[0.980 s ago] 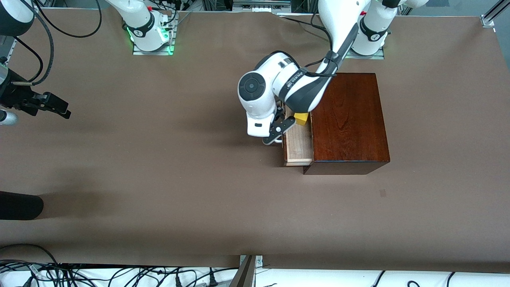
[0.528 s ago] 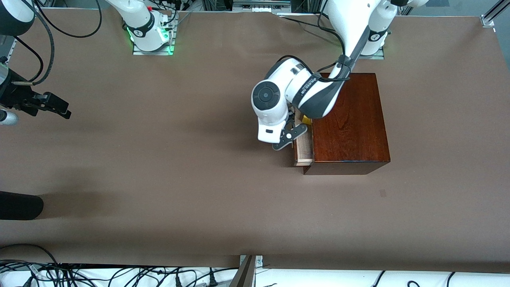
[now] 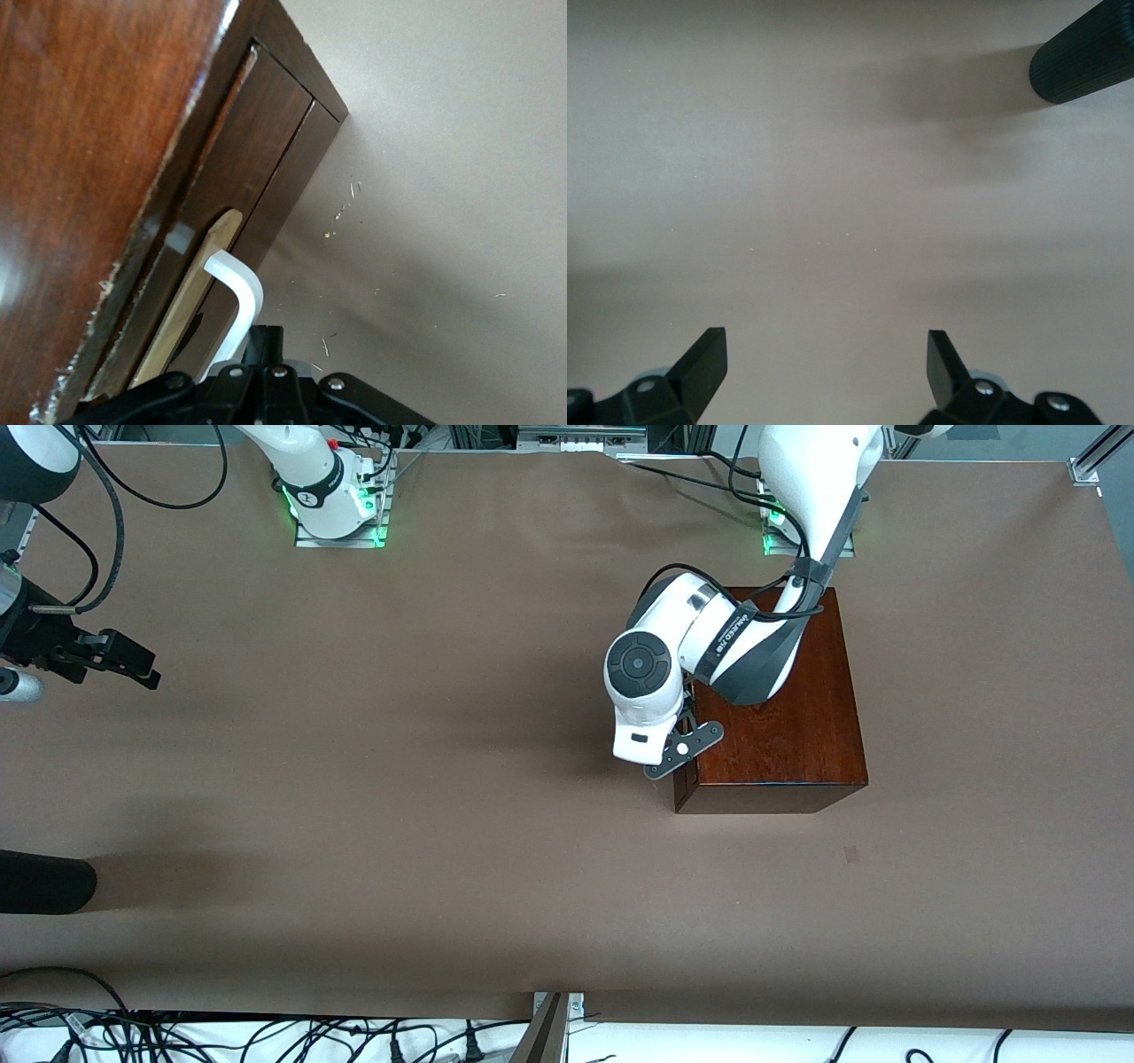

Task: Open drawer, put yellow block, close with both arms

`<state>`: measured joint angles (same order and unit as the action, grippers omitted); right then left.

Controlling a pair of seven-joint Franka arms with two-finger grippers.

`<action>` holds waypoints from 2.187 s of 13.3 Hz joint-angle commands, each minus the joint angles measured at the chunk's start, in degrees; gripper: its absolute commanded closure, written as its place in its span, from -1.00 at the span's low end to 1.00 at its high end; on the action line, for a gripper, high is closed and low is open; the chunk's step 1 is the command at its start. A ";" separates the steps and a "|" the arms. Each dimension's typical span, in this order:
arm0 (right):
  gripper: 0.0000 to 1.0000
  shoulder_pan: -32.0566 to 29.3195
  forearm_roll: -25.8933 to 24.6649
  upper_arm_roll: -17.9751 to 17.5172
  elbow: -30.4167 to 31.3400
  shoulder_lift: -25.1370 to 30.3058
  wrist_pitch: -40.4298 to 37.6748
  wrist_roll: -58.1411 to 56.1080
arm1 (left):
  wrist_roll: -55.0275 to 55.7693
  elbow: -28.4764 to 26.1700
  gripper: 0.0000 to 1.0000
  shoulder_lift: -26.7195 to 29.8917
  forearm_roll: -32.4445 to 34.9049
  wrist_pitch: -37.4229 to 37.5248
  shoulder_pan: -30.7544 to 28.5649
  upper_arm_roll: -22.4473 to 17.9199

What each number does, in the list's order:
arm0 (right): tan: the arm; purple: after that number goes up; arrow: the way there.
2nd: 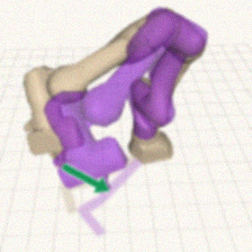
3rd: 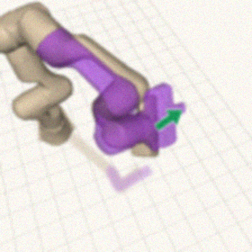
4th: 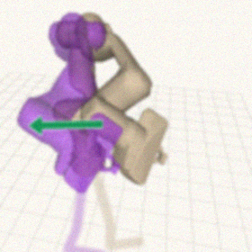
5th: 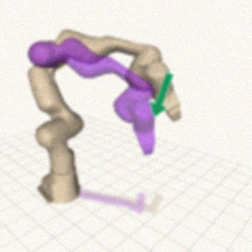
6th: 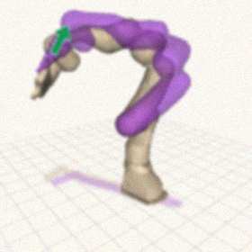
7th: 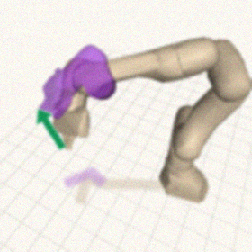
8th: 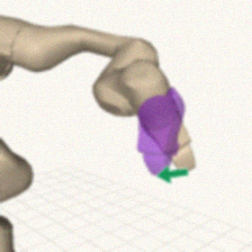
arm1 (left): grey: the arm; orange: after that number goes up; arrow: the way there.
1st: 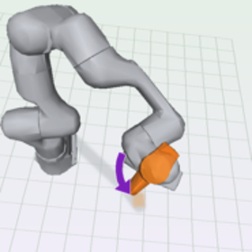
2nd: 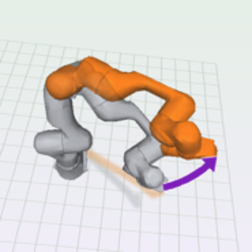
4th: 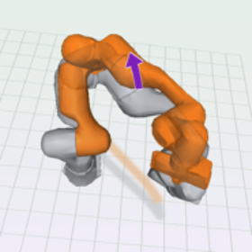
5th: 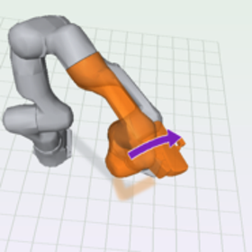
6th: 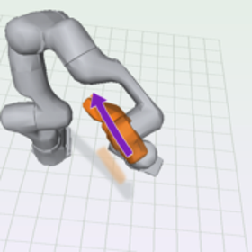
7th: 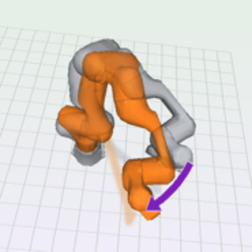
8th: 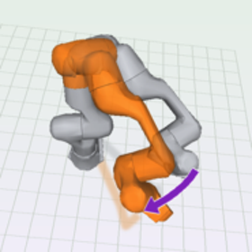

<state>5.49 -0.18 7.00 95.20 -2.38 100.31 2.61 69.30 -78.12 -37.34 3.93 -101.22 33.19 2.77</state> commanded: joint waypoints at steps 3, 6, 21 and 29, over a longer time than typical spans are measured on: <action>-1.00 0.22 0.18 -0.14 -0.19 0.45 -0.11 0.64 | -2.24 -1.51 -1.00 6.39 -0.50 0.06 -0.67 1.88; -1.00 0.22 0.18 -0.14 -0.19 0.45 -0.11 0.64 | -3.55 -1.59 -1.00 11.22 -2.43 0.05 -2.77 3.46; -1.00 -0.13 0.18 0.21 -0.02 0.27 -0.29 0.03 | -64.36 -19.17 -1.00 38.92 -6.57 7.17 -19.04 -7.68; -1.00 -0.22 0.27 0.21 -0.10 -0.26 -0.20 -0.15 | -67.63 -16.63 -1.00 38.04 -6.39 8.67 -21.67 -8.22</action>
<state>5.48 -0.18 7.15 95.23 -2.54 100.29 2.61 2.95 -95.12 0.22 -2.26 -92.70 12.39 -5.56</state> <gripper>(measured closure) 0.000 0.000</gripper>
